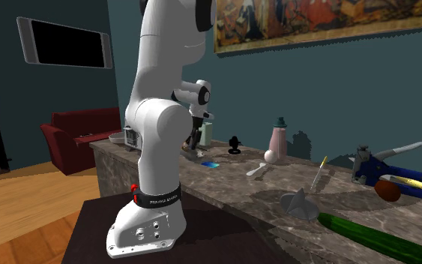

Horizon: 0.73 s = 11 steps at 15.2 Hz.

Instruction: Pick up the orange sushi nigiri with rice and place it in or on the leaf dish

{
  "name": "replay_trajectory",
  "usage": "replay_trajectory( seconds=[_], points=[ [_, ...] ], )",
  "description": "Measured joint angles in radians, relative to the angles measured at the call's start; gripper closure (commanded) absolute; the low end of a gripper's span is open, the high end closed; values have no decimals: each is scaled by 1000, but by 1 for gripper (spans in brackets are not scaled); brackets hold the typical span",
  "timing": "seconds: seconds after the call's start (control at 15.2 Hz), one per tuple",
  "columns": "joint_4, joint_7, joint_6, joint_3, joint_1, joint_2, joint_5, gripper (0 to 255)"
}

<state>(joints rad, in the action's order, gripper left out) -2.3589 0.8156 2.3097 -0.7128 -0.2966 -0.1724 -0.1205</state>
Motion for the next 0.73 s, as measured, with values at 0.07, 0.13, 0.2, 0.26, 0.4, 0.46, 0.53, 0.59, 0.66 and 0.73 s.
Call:
replay_trajectory(
  seconds=[0.07,0.13,0.2,0.26,0.4,0.46,0.53,0.59,0.66,0.73],
  points=[
    [0,0,0,0,0,0,0,0],
    [0,0,0,0,0,0,0,0],
    [0,0,0,0,0,0,0,0],
    [0,0,0,0,0,0,0,0],
    [18,-16,-45,-5,11,32,-20,0],
    [35,-23,-80,-8,16,55,-35,0],
    [49,-29,-103,-7,20,65,-39,0],
    [54,-35,-119,-8,23,78,-47,0],
    [57,-40,-130,-7,26,86,-51,0],
    [59,-42,-134,-7,27,88,-53,0]
  ],
)
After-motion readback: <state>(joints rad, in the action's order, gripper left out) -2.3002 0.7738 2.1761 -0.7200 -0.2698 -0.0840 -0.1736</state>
